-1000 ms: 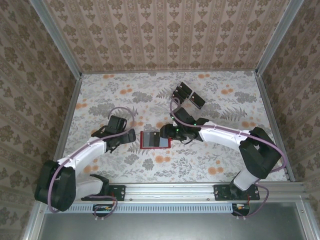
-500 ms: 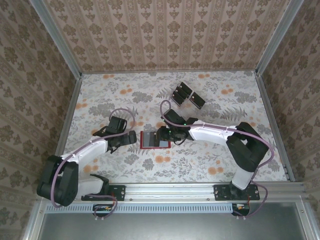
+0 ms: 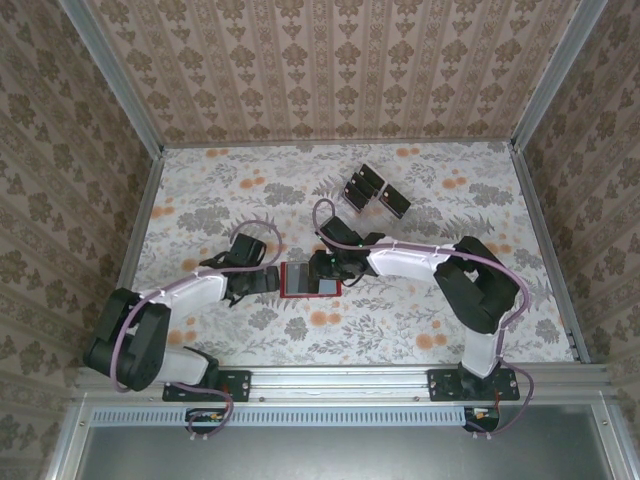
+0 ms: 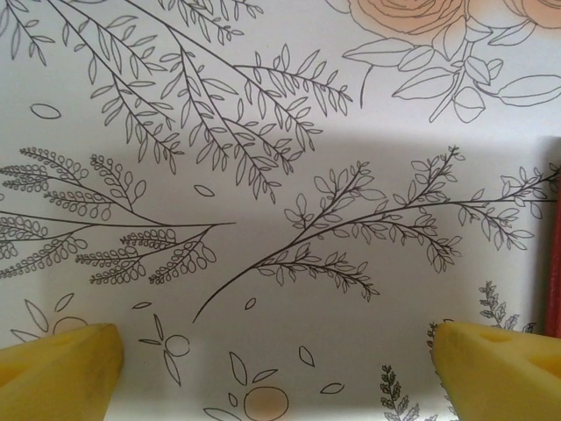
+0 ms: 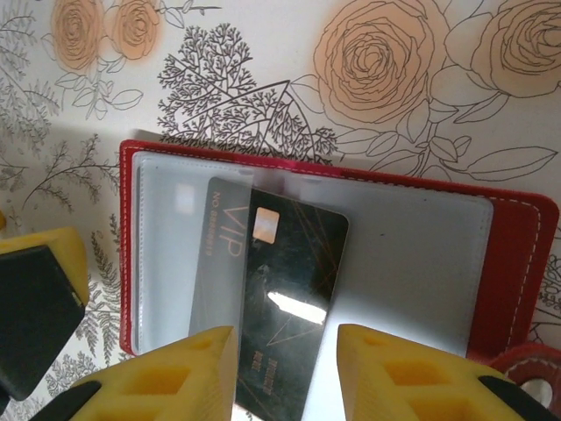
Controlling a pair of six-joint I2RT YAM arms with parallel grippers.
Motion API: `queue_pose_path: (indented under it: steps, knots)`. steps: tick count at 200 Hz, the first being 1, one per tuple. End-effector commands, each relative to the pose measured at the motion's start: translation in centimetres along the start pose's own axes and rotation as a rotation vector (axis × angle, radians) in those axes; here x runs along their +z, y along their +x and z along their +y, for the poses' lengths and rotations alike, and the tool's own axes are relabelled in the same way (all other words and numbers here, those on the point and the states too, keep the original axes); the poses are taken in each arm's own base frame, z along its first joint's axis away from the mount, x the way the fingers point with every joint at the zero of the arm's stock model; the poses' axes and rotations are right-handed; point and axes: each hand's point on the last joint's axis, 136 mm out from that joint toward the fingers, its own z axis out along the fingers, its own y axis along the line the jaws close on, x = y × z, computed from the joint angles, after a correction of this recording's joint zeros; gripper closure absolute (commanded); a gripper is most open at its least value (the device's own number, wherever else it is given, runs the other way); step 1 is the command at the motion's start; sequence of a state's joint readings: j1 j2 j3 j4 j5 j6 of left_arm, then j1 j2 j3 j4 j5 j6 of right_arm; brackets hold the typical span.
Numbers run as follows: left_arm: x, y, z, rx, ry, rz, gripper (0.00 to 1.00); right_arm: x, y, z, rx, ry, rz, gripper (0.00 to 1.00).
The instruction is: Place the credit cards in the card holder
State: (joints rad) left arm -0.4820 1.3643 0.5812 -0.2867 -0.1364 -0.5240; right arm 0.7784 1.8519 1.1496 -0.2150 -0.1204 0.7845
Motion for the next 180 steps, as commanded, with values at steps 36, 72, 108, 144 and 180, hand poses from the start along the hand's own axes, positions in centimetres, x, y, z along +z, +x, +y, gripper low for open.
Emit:
queue_pose_path:
  steps: [36,72,108,144,180]
  knots:
    - [0.4,-0.4,-1.7,-0.003,0.041,0.0,0.0,0.9,-0.3,0.4,0.019,-0.036,0.017,0.65]
    - [0.7,-0.1,-2.0,0.006,0.037,0.008,0.0,1.5,-0.1,0.7,0.026,-0.052,0.03,0.65]
    - [0.9,0.1,-2.3,0.015,0.036,0.013,0.0,2.1,0.2,0.9,0.037,-0.071,0.045,0.66]
    - [1.1,0.1,-2.6,0.022,0.041,0.014,0.0,2.5,0.1,1.4,0.047,-0.095,0.054,0.68]
    - [1.2,0.2,-2.9,0.029,0.045,0.016,0.0,2.9,-0.1,2.1,0.055,-0.118,0.061,0.68]
